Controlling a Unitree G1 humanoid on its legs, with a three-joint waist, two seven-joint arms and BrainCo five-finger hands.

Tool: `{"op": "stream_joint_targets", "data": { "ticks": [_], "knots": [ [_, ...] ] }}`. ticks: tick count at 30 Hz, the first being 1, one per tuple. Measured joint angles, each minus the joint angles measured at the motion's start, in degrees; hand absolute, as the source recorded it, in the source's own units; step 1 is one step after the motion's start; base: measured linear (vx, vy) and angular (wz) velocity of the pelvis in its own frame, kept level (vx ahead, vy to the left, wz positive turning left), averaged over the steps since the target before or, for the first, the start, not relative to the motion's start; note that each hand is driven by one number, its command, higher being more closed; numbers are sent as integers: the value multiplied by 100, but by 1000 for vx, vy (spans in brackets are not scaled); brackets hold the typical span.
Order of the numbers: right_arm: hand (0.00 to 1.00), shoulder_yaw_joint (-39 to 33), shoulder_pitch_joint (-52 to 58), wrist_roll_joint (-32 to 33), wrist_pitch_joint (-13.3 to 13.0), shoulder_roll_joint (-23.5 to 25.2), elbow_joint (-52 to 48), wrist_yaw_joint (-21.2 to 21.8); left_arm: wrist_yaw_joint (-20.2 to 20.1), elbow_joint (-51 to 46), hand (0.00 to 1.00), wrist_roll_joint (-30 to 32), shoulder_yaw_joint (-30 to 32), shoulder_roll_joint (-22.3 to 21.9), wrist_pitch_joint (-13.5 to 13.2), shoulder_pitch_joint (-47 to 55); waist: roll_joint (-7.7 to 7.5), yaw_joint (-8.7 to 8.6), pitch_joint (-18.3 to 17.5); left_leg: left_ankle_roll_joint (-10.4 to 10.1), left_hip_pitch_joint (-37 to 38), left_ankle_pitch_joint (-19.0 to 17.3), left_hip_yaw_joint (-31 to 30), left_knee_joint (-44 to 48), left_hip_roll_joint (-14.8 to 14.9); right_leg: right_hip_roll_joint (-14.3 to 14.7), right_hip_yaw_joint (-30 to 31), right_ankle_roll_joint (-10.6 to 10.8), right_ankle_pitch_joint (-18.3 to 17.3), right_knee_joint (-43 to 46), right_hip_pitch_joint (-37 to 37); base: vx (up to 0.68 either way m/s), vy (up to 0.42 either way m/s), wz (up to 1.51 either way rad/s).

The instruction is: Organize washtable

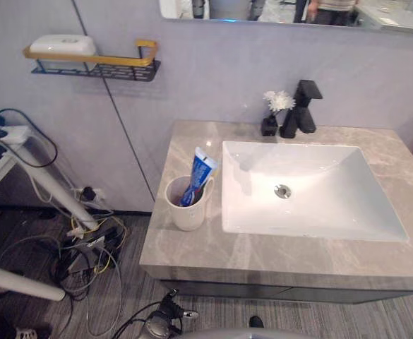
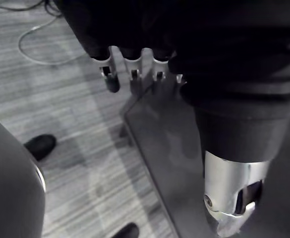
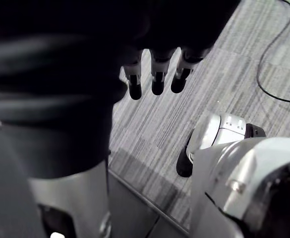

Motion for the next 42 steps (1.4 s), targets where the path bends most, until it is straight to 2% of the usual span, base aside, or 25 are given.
{"op": "stream_joint_targets", "data": {
  "ticks": [2,13,24,28,31,33,34,35,37,39,40,42],
  "knots": [
    [0,170,-80,-108,5,-105,202,49,-31,12,0,-74,7,45,-11,4,-48,16,44,5,-31,3,-114,32,-10,-19,-152,0,0,-1,63,5,0,27],
    [0,657,-101,-739,5,-373,385,224,-87,184,0,-197,59,41,-49,-48,18,16,115,35,-101,106,-532,116,-100,-121,-560,-12,-27,-7,318,-40,-4,18],
    [0,868,-90,-948,4,-488,429,278,-85,198,0,-280,106,39,-37,-51,49,4,141,17,-262,206,-1014,89,-103,-111,-1016,-46,-170,-4,496,-42,-14,21],
    [0,862,-91,-948,3,-495,431,279,-79,202,0,-509,438,9,-29,-3,60,12,153,1,-292,238,-1157,102,-103,-110,-1145,-31,-273,181,490,52,-13,21],
    [0,768,-123,-941,-8,-496,552,287,-69,442,0,-1325,1223,-8,-6,40,57,17,148,4,-219,234,-1167,71,-102,-116,-1164,-35,-347,264,512,80,-6,4],
    [0,581,-173,-933,-6,-488,642,292,-77,634,0,-3020,1900,25,27,85,42,24,143,4,-196,234,-1174,50,-106,-120,-1181,-39,-352,261,507,75,-2,3],
    [0,551,-180,-933,-5,-488,646,292,-77,648,0,-3366,2082,28,33,86,41,24,142,5,-190,233,-1174,48,-107,-121,-1183,-42,-354,261,511,48,-2,3],
    [0,513,-180,-933,-6,-488,648,296,-94,646,0,-4008,2374,25,28,150,49,24,147,6,-176,233,-1172,46,-109,-123,-1185,-44,-356,260,523,31,-3,1],
    [0,450,-187,-921,-6,-488,652,311,-105,602,0,-4910,2801,13,-9,229,62,30,154,8,-166,232,-1173,45,-109,-123,-1197,-45,-359,250,542,0,0,0],
    [0,440,-187,-848,-17,-489,670,335,-51,169,0,-6182,3418,-104,-118,339,71,39,159,14,-157,229,-1173,42,-109,-123,-1204,-43,-362,236,561,0,0,0],
    [0,453,-183,-770,-41,-488,689,336,15,-332,0,-6703,3754,-220,-257,402,107,51,181,18,-162,228,-1172,41,-109,-124,-1204,-43,-362,230,562,-31,4,1],
    [0,576,-162,-708,-57,-495,688,337,72,-1129,0,-7096,3988,-285,-411,511,97,52,165,31,-216,221,-1170,40,-108,-122,-1202,-43,-361,198,562,-44,3,-1]
  ]
}}
